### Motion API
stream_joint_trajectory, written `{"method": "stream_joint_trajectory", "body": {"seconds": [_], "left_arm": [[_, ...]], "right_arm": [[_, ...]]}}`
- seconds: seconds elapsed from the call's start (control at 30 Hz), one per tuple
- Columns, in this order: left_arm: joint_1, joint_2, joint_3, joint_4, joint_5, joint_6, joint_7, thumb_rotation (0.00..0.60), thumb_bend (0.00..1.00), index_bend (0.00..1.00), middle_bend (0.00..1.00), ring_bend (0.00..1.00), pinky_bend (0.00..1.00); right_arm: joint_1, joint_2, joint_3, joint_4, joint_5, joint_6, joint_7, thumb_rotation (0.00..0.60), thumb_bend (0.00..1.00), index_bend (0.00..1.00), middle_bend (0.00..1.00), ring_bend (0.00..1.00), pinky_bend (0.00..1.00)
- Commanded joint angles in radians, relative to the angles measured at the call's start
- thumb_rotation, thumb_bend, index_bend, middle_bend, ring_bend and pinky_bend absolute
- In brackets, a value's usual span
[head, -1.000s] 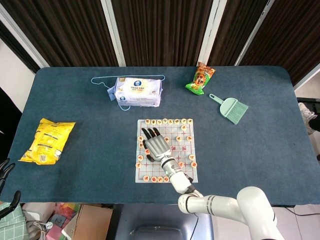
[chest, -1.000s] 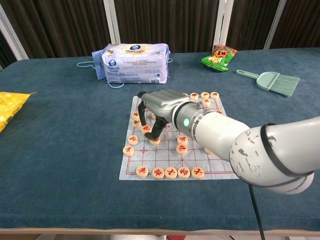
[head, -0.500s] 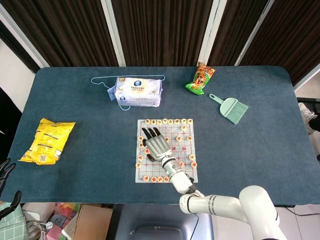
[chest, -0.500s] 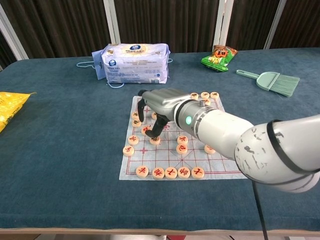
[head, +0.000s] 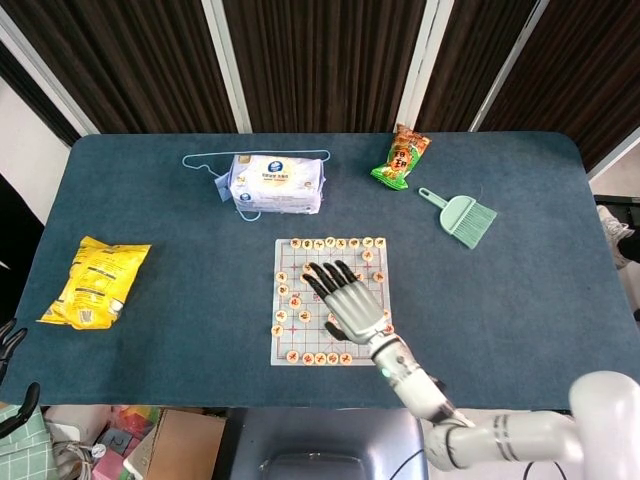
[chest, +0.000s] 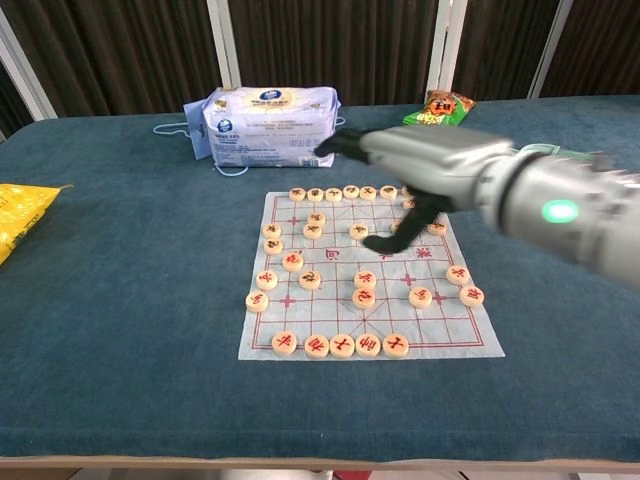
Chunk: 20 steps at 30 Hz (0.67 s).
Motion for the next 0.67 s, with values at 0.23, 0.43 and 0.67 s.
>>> {"method": "stream_joint_trajectory", "body": {"seconds": [0.23, 0.43, 0.67], "left_arm": [[-0.015, -0.023, -0.016, -0.026, -0.027, -0.043, 0.075, 0.6, 0.46, 0.0, 0.0, 0.0, 0.06], [-0.014, -0.035, -0.019, -0.033, -0.024, -0.04, 0.108, 0.6, 0.46, 0.0, 0.0, 0.0, 0.06], [-0.011, -0.028, -0.018, -0.028, -0.03, -0.039, 0.09, 0.6, 0.46, 0.0, 0.0, 0.0, 0.06]], "right_arm": [[-0.638, 0.33, -0.422, 0.083, -0.545, 0.693, 0.394, 0.6, 0.39, 0.0, 0.0, 0.0, 0.0], [-0.683, 0.336, -0.374, 0.164, -0.555, 0.69, 0.515, 0.6, 0.39, 0.0, 0.0, 0.0, 0.0], [-0.708, 0.335, -0.349, 0.16, -0.601, 0.641, 0.482, 0.6, 0.39, 0.0, 0.0, 0.0, 0.0]]}}
